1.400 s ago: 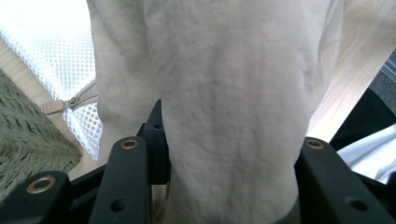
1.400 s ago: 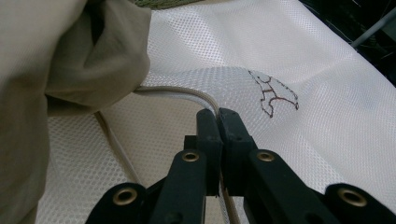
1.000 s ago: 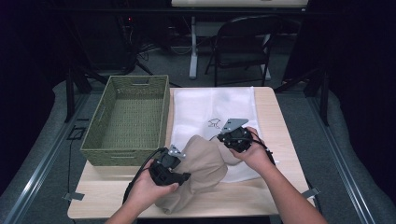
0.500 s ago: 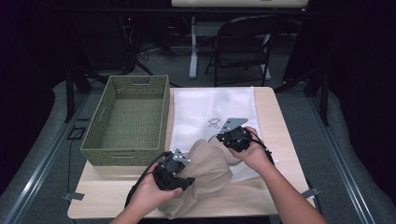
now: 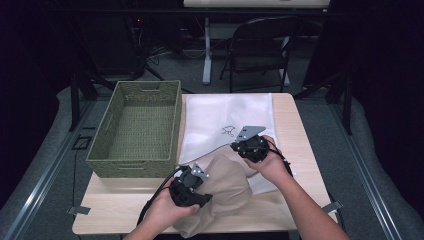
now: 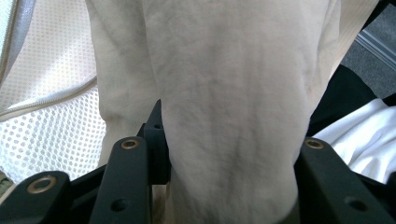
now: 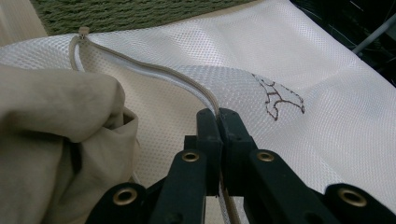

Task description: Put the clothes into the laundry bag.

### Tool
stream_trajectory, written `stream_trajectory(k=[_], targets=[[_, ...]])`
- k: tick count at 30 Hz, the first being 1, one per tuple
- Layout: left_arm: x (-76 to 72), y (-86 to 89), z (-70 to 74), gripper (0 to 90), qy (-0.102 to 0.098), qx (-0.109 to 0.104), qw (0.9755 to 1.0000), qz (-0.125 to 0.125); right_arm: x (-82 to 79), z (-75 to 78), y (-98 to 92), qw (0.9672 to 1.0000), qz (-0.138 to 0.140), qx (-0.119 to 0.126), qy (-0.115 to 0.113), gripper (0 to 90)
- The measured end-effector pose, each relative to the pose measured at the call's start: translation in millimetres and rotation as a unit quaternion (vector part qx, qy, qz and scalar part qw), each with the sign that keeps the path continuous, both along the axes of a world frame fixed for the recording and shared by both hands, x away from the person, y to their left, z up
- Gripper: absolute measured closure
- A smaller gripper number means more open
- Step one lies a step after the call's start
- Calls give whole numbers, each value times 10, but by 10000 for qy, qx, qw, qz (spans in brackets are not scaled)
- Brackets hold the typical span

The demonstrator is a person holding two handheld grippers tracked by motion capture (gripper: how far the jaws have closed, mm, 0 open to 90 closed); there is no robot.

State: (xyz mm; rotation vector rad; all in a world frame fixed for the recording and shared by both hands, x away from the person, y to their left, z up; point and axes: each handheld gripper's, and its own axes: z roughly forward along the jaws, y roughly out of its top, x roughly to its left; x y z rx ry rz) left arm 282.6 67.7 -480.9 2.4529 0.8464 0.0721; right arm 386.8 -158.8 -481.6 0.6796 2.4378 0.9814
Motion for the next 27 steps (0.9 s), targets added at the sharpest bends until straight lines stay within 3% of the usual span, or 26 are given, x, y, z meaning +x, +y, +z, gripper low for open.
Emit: stream_trajectory(k=[16,27], targets=[[257,-63,-126,569,134,-13,9995,284,-24,15,-5,10000,15,-18,-61,878],[335,-67,-173,569,201,-3,9990,403,-65,51,-14,9999,2,-1,-160,878]])
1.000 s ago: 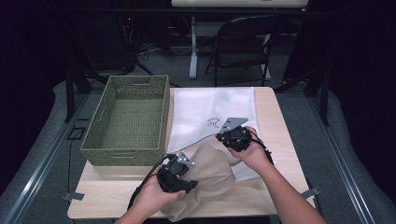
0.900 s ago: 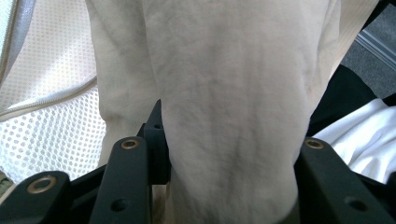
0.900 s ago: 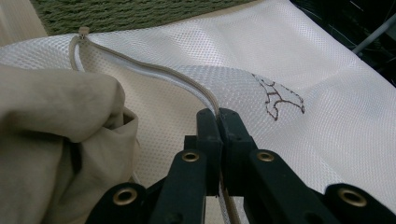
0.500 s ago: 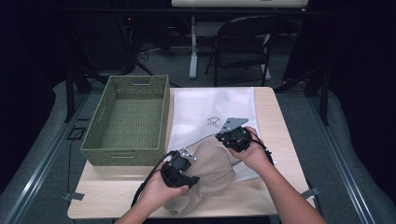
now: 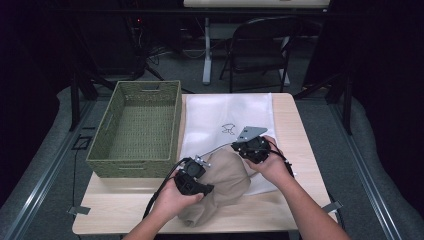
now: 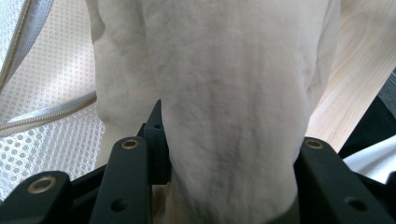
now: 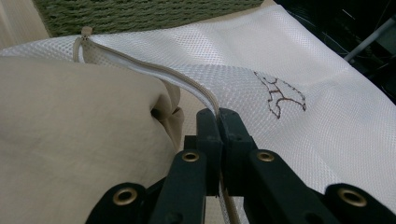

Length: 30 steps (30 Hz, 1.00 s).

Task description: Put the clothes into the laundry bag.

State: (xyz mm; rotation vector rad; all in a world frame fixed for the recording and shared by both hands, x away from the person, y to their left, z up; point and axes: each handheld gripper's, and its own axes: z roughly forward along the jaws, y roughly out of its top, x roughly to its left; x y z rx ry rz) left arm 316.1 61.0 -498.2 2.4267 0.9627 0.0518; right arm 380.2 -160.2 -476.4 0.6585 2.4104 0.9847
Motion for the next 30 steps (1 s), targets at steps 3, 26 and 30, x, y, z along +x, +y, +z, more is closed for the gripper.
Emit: stream_trajectory(k=[3,26,30], targets=[[2,-4,-13,569,-1,-6,10000,20,-13,18,4,10000,2,-18,-23,878],[84,-19,47,568,91,-29,9999,77,-27,244,9,9996,6,54,-277,878],[135,-34,104,569,107,-78,9999,97,-19,264,4,9995,-5,42,-305,878]])
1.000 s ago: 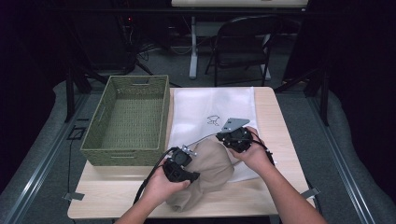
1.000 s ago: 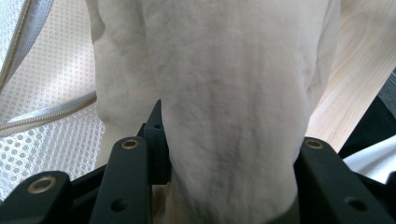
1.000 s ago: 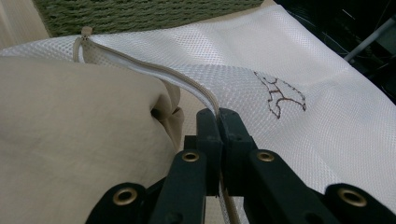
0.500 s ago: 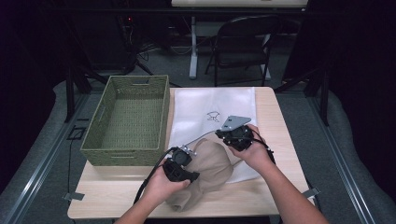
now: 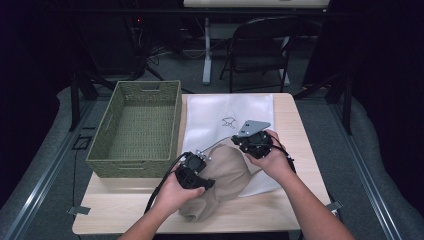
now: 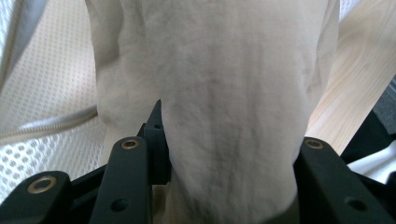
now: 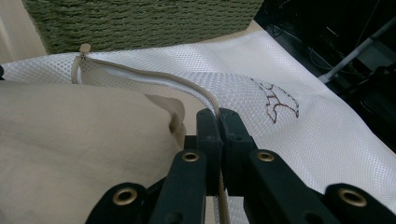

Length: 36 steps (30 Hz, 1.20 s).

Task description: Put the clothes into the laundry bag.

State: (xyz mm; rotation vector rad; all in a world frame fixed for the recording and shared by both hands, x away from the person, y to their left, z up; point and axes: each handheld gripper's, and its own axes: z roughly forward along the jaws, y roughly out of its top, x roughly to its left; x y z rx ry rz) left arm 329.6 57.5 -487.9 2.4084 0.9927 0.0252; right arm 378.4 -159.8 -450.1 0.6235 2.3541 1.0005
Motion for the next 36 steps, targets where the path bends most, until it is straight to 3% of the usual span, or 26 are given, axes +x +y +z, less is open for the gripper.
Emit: stream_trajectory(k=[5,27,36], targets=[[88,-51,-9,569,51,60,10000,42,-2,17,6,10000,12,34,-21,878],[438,-190,-49,569,160,-106,9989,435,3,19,2,10000,9,70,-39,878],[550,-233,-62,569,110,-128,9978,637,4,13,13,10000,23,75,-33,877]])
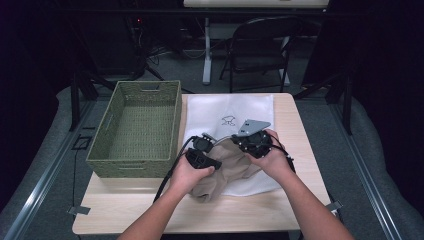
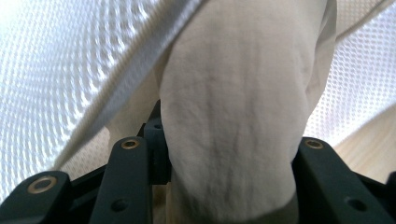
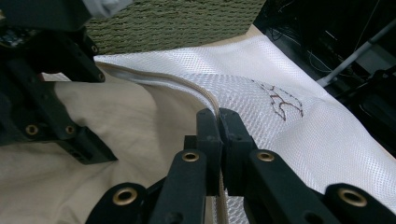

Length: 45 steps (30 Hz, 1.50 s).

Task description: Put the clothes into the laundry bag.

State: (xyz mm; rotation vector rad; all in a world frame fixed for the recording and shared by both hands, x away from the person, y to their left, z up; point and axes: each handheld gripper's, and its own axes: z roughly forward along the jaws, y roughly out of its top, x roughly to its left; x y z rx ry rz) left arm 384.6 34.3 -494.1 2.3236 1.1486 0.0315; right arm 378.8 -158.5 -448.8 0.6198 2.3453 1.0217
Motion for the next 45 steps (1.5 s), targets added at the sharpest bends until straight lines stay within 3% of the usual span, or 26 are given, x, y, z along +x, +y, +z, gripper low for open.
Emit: stream_trajectory(k=[8,17,18,28,37,42,45], targets=[[70,-53,-31,569,-64,-26,9999,145,-3,1,6,10000,-2,-19,-16,877],[66,-106,-105,567,-373,120,9989,250,-2,-7,12,10000,-2,-34,-17,877],[60,-117,-123,568,-410,60,9986,334,-2,-11,13,10000,2,-23,-19,877],[60,-107,-206,553,-480,70,9983,314,-1,-69,19,10000,-12,-30,21,876],[44,-115,-213,465,-522,-26,9981,322,-3,-102,11,10000,-21,-6,63,876],[17,-131,-183,378,-660,-62,9973,329,-2,-115,6,10000,-27,6,68,876],[-3,-125,-146,374,-694,-106,9972,270,-1,-116,1,10000,-44,8,66,875]])
